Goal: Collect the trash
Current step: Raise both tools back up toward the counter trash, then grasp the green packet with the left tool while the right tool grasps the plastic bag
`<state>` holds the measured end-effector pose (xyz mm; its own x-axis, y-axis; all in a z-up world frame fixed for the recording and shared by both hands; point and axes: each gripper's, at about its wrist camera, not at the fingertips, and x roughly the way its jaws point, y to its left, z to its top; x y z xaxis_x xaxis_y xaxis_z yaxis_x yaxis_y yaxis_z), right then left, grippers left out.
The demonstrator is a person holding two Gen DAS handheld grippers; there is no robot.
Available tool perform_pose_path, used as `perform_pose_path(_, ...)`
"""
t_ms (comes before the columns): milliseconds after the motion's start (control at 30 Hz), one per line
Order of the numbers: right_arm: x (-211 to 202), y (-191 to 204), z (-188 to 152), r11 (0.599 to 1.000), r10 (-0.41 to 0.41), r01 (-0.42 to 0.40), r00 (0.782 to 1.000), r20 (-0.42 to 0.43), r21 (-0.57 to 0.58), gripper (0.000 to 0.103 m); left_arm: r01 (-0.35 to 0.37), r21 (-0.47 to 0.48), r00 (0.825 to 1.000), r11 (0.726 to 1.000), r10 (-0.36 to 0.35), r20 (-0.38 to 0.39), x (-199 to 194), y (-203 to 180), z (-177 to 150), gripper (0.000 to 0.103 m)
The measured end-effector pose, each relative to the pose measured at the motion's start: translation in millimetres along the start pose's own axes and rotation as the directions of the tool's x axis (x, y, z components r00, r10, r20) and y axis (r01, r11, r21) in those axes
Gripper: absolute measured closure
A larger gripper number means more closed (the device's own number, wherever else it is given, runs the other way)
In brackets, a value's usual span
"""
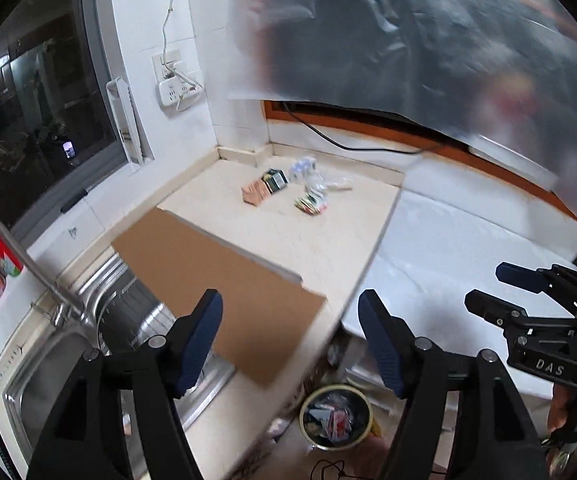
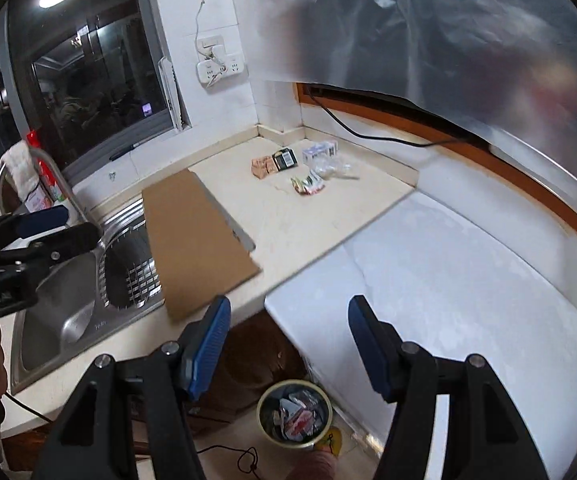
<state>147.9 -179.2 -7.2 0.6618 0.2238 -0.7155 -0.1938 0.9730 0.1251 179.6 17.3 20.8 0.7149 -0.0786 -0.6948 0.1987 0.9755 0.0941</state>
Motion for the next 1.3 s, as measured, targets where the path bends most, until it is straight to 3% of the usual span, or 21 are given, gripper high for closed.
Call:
perform_pose_path(300, 109, -55, 107, 0.997, 0.065, -0.067, 0.996, -0.052, -0.029, 0.041, 0.029, -0.038, 0.995, 0.999, -0.033, -0.094, 123, -2, 98, 0.034)
perform_pose_path(500, 197, -81, 166, 0.997, 0.051, -0.055, 0.996, -0.075, -0.059, 0.042, 0.054, -0.112, 0.982, 0.992, -0.073, -0.176, 245, -10, 144, 0.035)
perform_pose_path(633, 255, -98, 191, 0.998, 0.043, -0.048, 0.994, -0.098, -0.045, 0.046, 0.058, -0.159, 0.968, 0.986, -0.094, -0.232, 307, -14, 152, 0.04)
perform_pose_path(800, 309, -114, 200, 0.999, 0.043, -0.045, 0.992, -0.123, -0.019, 0.049, 0.046, -0.229, 0.937, 0.972, -0.122, -0.328, 379, -15, 147, 0.041)
perform_pose_path(1033, 341, -121, 204, 0.997, 0.071, -0.071, 0.988, -0.141, 0.006, 0.049, 0.039, -0.322, 0.902, 0.946, -0.172, -0.397, 428, -14, 131, 0.041)
perform_pose_path(1133, 347, -120, 207, 0.996, 0.089, -0.088, 0.986, -0.141, 0.013, 0.049, 0.064, -0.351, 0.896, 0.934, -0.209, -0.392, 436, -15, 127, 0.042)
perform_pose_path(1200, 352, -117, 210, 0.995, 0.101, -0.099, 0.984, -0.144, 0.018, 0.049, 0.077, -0.369, 0.894, 0.926, -0.227, -0.385, 442, -14, 125, 0.058)
perform_pose_path(1233, 354, -115, 211, 0.994, 0.109, -0.107, 0.983, -0.145, 0.022, 0.049, 0.082, -0.38, 0.89, 0.921, -0.239, -0.388, 445, -15, 123, 0.075)
perform_pose_path(1267, 356, -113, 212, 0.993, 0.115, -0.112, 0.983, -0.146, 0.025, 0.049, 0.082, -0.39, 0.886, 0.917, -0.246, -0.392, 448, -14, 122, 0.085)
perform_pose_path(1300, 359, -112, 213, 0.993, 0.121, -0.118, 0.982, -0.148, 0.028, 0.049, 0.083, -0.402, 0.885, 0.912, -0.253, -0.391, 450, -13, 121, 0.085)
